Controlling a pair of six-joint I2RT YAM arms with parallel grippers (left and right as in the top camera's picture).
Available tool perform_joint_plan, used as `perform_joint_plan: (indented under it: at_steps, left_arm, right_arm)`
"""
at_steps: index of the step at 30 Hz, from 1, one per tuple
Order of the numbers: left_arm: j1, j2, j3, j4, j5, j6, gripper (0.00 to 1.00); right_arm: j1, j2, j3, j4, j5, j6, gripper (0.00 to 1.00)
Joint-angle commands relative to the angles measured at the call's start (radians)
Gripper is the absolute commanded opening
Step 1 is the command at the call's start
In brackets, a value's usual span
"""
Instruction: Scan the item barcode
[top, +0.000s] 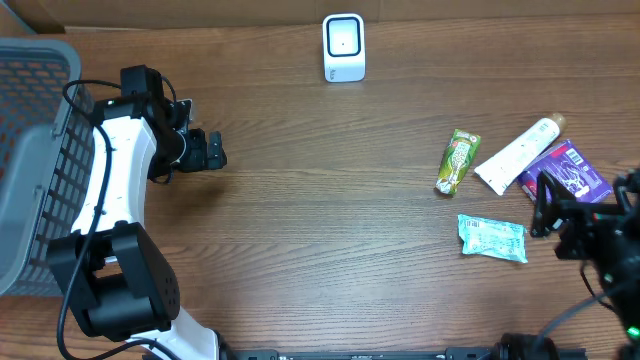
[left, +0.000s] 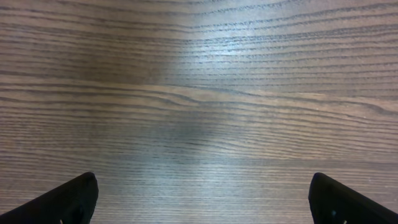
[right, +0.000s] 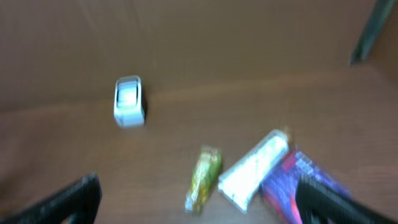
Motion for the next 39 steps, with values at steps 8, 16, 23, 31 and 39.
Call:
perform_joint_plan:
  at_steps: [8,16,23,31,39]
  left_arm:
    - [-0.008,-0.019,-0.003,0.0,0.0,0.019,1.0]
    - [-0.008,-0.019,-0.004,0.0,0.0,0.019,1.0]
    - [-0.008,-0.019,-0.003,0.0,0.0,0.019,1.0]
    - [-0.008,-0.019,-0.003,0.0,0.0,0.019,1.0]
    - [-0.008,-0.019,-0.003,0.0,0.0,0.019,1.0]
  right_arm:
    - [0.128,-0.312,-0.666,0.629,0.016,-0.017,1.0]
    - [0.147,-0.518,-1.056,0.932,0.016,-0.017,1.0]
    - [0.147,-0.651,-1.194,0.935,0.016,-0.017,1.0]
    - [0.147,-0.65,-1.198,0.903,0.031,-0.014,1.0]
    - [0.147,-0.65,-1.198,0.903,0.031,-0.014,1.0]
